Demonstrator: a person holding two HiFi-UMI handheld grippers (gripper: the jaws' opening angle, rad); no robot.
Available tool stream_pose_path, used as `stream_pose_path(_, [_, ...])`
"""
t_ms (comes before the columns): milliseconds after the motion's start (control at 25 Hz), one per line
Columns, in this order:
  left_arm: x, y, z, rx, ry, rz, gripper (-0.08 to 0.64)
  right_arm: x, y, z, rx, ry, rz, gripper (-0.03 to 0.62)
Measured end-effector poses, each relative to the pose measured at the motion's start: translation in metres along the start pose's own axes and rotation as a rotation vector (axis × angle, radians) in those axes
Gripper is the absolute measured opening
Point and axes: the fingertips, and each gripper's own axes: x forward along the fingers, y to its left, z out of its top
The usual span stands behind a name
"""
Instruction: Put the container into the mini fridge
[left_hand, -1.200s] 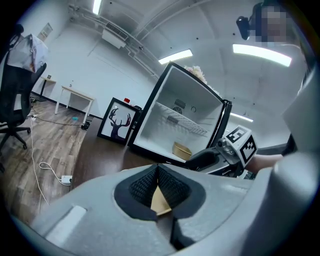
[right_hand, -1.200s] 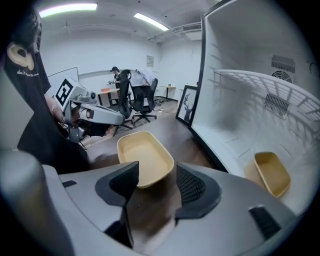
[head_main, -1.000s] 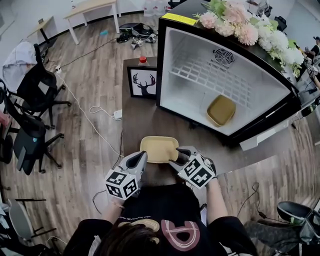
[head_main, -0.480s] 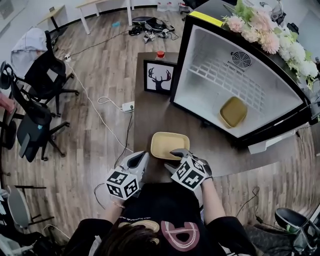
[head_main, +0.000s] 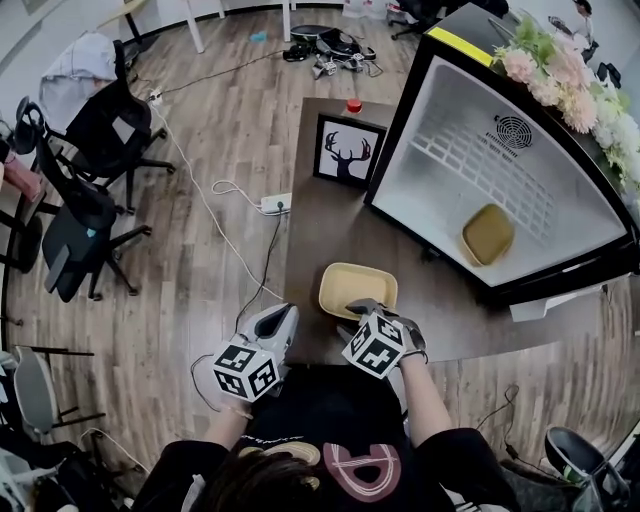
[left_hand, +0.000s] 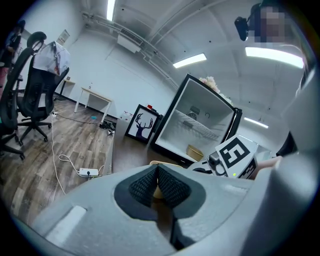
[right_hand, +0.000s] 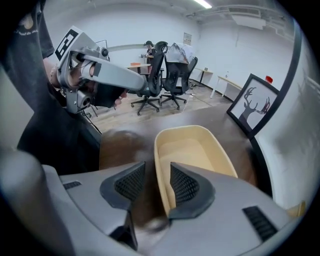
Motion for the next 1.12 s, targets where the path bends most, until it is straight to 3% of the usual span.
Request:
stream_pose_path(360, [-0.007,0.005,0.001,-0.005,-0.010,0.023,0.009,0.014,-0.004,-0.004,-0.059,0.059,-0.032,0.124])
stream_pose_path(480, [-0.007,0.006,0.002,0.003,-0.012,0.027,0.009,0.016,-0.005,-0.002,-0.061,0.050,-0.041,0.060])
stream_pose_path(600, [-0.006,0.005,0.005,0.009,-0.017,0.025,0.009,0.016,-0.006,-0.001,-0.066,0.045,-0.051,0.040])
stream_pose_path(1120, [0.006,-0.001,0.009,0.023,-0.020,-0.011,0.009,-0.007,-0.018,0.013,-0.058,-0.028,-0.098,0.020])
